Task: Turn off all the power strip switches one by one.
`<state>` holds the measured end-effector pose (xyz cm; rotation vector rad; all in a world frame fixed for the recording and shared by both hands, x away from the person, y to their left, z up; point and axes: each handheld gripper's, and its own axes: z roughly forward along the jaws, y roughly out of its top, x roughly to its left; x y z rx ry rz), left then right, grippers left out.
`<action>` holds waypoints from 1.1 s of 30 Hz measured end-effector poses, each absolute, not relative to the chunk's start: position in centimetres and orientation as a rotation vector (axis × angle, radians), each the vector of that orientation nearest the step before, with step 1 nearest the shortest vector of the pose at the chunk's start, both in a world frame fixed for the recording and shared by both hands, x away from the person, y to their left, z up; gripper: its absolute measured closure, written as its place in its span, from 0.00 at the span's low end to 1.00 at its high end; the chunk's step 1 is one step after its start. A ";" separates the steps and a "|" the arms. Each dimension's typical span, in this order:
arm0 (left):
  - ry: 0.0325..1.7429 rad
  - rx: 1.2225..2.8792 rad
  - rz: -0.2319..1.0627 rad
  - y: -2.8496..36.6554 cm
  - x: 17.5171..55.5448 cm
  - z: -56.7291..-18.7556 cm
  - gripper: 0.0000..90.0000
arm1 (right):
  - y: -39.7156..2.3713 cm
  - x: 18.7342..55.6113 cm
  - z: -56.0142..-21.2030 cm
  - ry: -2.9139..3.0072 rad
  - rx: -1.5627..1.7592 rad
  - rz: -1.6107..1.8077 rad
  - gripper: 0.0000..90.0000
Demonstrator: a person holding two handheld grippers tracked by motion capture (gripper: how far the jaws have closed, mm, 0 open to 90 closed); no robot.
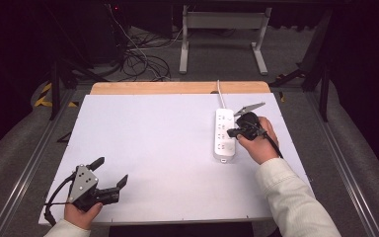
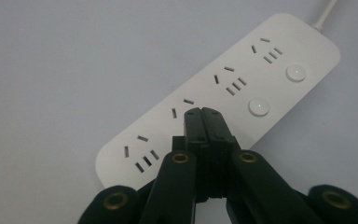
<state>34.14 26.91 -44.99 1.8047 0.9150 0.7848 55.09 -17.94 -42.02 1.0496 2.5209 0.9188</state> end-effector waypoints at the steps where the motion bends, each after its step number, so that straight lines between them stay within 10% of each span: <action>1: 0.915 1.805 0.785 26.9 34.1 -45.0 0.11 | -17.9 55.2 -42.2 2.525 1.052 0.911 1.00; 33: 0.912 1.808 0.790 27.0 34.1 -45.0 0.11 | -17.7 56.8 -44.1 2.542 1.114 0.827 1.00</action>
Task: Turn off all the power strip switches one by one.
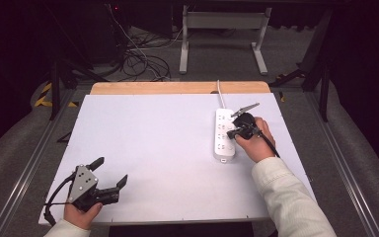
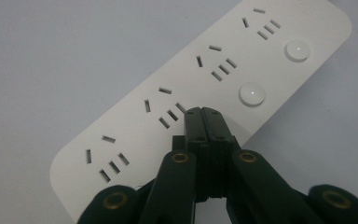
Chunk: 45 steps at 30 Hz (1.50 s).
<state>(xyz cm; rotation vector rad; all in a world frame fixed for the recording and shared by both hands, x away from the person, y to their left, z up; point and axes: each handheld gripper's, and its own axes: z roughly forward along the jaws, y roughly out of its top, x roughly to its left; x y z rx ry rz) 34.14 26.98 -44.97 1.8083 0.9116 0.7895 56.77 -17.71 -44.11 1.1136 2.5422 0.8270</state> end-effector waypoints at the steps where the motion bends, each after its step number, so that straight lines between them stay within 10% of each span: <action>1: 0.914 1.806 0.790 27.0 34.1 -45.0 0.11 | -17.7 56.8 -44.1 2.542 1.118 0.824 1.00; 45: 0.916 1.806 0.792 27.0 34.1 -45.0 0.11 | -17.1 55.9 -40.9 2.436 1.063 0.947 1.00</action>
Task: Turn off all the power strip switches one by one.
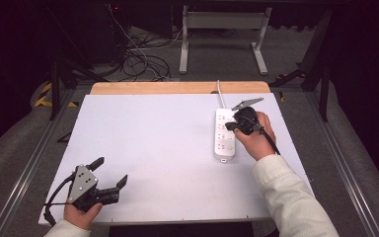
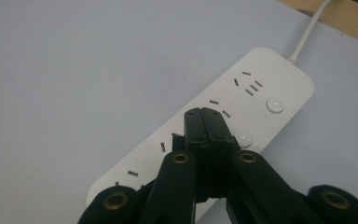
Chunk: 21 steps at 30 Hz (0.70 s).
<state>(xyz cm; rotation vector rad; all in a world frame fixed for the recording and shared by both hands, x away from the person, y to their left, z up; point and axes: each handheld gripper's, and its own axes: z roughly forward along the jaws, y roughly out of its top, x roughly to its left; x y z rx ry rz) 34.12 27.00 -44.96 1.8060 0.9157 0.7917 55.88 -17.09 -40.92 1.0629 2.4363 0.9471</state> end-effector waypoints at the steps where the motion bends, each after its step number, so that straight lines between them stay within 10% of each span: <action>1: 0.913 1.809 0.791 27.0 34.1 -45.0 0.11 | -17.1 55.9 -40.9 2.436 1.068 0.949 1.00; 21: 0.918 1.806 0.785 27.0 34.2 -45.0 0.11 | -17.7 58.9 -42.3 2.420 1.175 0.914 1.00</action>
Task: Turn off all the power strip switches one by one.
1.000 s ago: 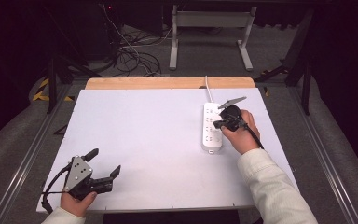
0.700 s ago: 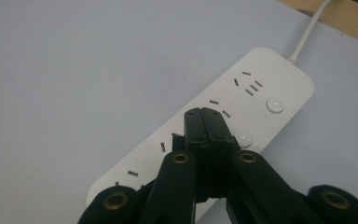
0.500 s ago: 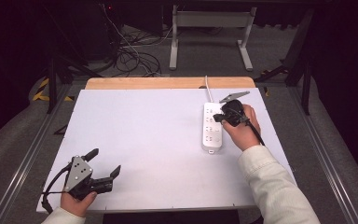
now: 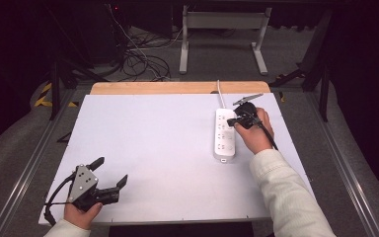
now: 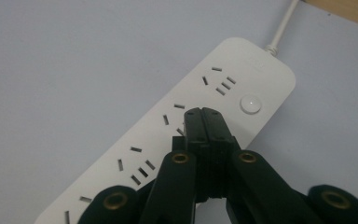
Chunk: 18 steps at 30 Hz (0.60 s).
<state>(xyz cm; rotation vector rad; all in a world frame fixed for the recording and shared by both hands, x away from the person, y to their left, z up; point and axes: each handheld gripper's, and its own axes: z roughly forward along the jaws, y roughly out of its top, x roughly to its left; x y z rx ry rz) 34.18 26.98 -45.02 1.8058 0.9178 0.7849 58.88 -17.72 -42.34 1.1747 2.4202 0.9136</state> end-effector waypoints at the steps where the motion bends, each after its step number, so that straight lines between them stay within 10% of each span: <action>1: 0.917 1.805 0.788 27.0 34.2 -45.0 0.11 | -17.7 59.0 -42.5 2.423 1.177 0.901 1.00; 18: 0.918 1.805 0.790 27.0 34.2 -45.0 0.11 | -17.7 59.9 -43.8 2.417 1.217 0.862 1.00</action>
